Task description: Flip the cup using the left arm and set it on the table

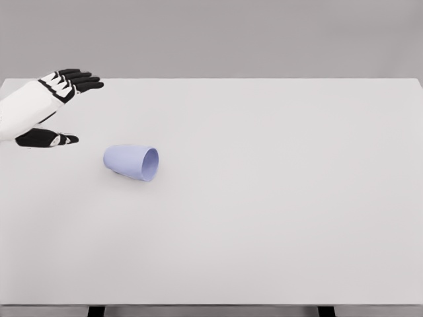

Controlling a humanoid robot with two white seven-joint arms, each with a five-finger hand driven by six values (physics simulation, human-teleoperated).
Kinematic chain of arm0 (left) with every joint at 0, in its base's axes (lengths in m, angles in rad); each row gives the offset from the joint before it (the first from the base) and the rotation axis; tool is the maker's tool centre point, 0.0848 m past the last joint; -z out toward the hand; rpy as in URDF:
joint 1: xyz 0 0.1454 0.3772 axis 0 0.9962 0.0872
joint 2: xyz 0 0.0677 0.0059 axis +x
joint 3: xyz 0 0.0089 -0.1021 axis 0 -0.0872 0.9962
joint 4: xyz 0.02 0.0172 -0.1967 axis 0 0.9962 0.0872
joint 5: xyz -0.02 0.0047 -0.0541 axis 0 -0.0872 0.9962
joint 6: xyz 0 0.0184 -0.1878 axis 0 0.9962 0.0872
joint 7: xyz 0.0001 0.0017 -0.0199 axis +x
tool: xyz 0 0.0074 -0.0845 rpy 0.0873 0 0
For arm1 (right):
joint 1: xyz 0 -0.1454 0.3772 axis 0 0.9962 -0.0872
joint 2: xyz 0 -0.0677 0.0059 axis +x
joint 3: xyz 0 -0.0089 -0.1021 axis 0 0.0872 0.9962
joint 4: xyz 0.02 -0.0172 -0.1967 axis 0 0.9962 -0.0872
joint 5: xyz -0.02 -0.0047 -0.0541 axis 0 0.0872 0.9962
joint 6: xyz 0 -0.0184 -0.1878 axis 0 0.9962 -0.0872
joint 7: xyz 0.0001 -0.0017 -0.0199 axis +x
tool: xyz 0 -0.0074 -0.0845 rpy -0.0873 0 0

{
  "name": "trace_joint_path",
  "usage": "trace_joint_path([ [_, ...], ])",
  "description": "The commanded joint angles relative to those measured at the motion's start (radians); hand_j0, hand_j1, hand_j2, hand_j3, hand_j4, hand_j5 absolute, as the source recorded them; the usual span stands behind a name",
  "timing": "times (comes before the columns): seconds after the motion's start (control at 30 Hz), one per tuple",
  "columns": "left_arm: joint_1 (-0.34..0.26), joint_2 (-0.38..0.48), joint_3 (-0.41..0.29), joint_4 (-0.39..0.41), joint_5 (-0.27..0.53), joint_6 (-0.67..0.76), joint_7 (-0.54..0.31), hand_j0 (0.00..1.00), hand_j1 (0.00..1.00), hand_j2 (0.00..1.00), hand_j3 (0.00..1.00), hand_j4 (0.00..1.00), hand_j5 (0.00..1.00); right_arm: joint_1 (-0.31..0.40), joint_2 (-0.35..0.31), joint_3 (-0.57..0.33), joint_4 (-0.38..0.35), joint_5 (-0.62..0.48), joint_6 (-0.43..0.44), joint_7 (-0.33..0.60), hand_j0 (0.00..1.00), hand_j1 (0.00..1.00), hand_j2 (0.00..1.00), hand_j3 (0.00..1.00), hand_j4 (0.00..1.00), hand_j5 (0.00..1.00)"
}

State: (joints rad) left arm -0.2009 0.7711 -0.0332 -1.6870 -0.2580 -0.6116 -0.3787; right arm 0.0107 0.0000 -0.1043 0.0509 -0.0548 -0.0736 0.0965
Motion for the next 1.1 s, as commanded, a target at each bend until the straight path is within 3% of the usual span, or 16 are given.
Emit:
trace_joint_path([
  [0.0,0.0,0.014,-0.001,-0.034,0.215,0.001,-0.232,1.0,1.0,1.0,1.0,1.0,1.0,0.0,0.0,0.0,0.0,0.0,0.0,0.0,1.0,1.0,1.0,1.0,1.0,1.0],
  [0.03,-0.04,0.01,-0.02,-0.051,0.299,0.001,-0.232,1.0,1.0,1.0,1.0,1.0,1.0,0.0,0.0,0.0,0.0,0.0,0.0,0.0,1.0,1.0,1.0,1.0,1.0,1.0],
  [0.1,-0.103,0.007,-0.059,-0.082,0.302,0.243,-0.232,1.0,1.0,1.0,1.0,1.0,1.0,0.0,0.0,0.0,0.0,0.0,0.0,0.0,1.0,1.0,1.0,1.0,1.0,1.0],
  [0.2,-0.143,-0.044,-0.074,-0.099,0.298,0.46,-0.232,1.0,1.0,1.0,1.0,1.0,1.0,0.0,0.0,0.0,0.0,0.0,0.0,0.0,1.0,1.0,1.0,1.0,1.0,1.0],
  [0.27,-0.127,-0.128,-0.076,-0.1,0.277,0.495,-0.232,1.0,1.0,1.0,1.0,1.0,1.0,0.0,0.0,0.0,0.0,0.0,0.0,0.0,1.0,1.0,1.0,1.0,1.0,1.0],
  [0.33,-0.106,-0.136,-0.108,-0.1,0.211,0.495,-0.232,1.0,1.0,1.0,1.0,1.0,1.0,0.0,0.0,0.0,0.0,0.001,0.0,0.0,1.0,1.0,1.0,1.0,1.0,1.0],
  [0.47,-0.103,-0.066,-0.226,-0.1,0.203,0.495,-0.232,1.0,1.0,1.0,1.0,1.0,1.0,0.0,0.0,0.0,0.0,0.0,0.0,0.0,1.0,1.0,1.0,1.0,1.0,1.0],
  [0.7,-0.11,0.083,-0.218,-0.1,0.25,0.495,-0.232,1.0,1.0,1.0,1.0,1.0,1.0,0.0,0.0,0.0,0.0,0.0,0.0,0.0,1.0,1.0,1.0,1.0,1.0,1.0],
  [0.77,-0.106,0.083,-0.232,-0.1,0.247,0.527,-0.232,1.0,1.0,1.0,1.0,1.0,1.0,0.0,0.0,0.0,0.0,0.0,0.0,0.0,1.0,1.0,1.0,1.0,1.0,1.0],
  [0.9,-0.107,0.065,-0.252,-0.1,0.172,0.785,-0.232,1.0,1.0,1.0,1.0,1.0,1.0,0.0,0.0,0.0,0.0,0.001,0.0,0.0,1.0,1.0,1.0,1.0,1.0,1.0],
  [1.07,-0.109,0.05,-0.3,-0.1,0.122,0.796,-0.232,1.0,1.0,1.0,1.0,1.0,1.0,0.0,0.0,0.0,0.0,0.0,0.0,0.0,1.0,1.0,1.0,1.0,1.0,1.0],
])
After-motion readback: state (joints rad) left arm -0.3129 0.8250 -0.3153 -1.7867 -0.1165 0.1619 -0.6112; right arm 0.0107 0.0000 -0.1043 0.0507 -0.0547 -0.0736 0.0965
